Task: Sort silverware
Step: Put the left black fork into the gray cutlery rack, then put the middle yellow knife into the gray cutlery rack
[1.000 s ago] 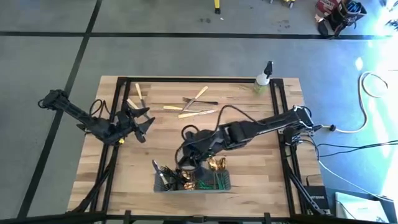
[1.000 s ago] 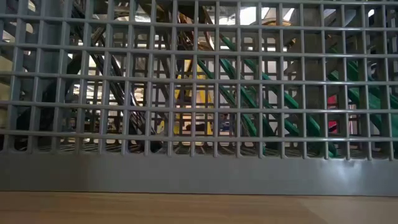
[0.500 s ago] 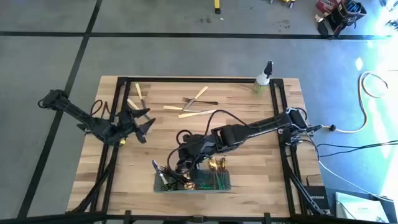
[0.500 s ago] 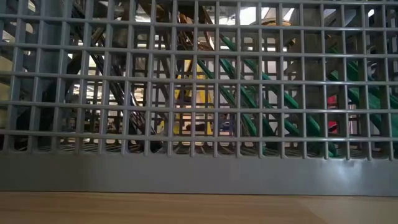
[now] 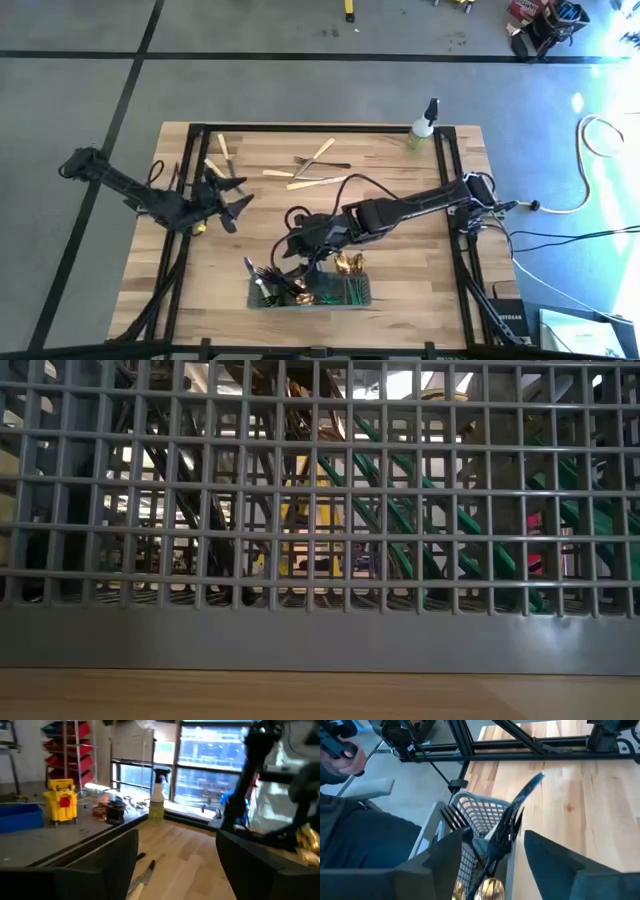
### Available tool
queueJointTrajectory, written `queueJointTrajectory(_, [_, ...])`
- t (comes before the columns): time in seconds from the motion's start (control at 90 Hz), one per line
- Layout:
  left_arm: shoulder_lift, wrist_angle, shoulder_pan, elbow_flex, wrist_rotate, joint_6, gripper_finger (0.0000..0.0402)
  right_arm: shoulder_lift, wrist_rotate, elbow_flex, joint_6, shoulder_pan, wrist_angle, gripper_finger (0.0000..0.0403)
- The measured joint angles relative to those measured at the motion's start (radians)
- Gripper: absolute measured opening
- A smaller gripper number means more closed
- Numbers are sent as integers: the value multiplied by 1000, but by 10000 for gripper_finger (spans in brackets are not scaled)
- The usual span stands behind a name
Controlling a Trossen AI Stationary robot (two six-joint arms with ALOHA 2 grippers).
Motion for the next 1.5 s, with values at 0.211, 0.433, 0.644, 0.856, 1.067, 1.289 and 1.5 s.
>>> queueJointTrajectory(0.211, [87,-85,257,0,176,-47,251,-26,53,0,-8,0,-98,202])
queueJointTrajectory(0.433, [278,-55,597,10,531,-18,251,-26,153,-16,-59,-1,-184,202])
queueJointTrajectory(0.644, [545,-134,805,172,718,100,251,-27,152,-28,-79,-1,-226,202])
queueJointTrajectory(0.856, [740,-206,944,287,866,281,251,-28,112,-28,-109,17,-317,202])
queueJointTrajectory(1.067, [784,-198,1037,266,1127,352,238,-28,107,-28,-138,84,-422,202])
queueJointTrajectory(1.289, [785,-188,1107,239,1168,423,238,-28,143,-28,-141,133,-499,202])
queueJointTrajectory(1.5, [790,-188,1124,227,1219,479,237,-73,229,-28,-156,143,-504,202])
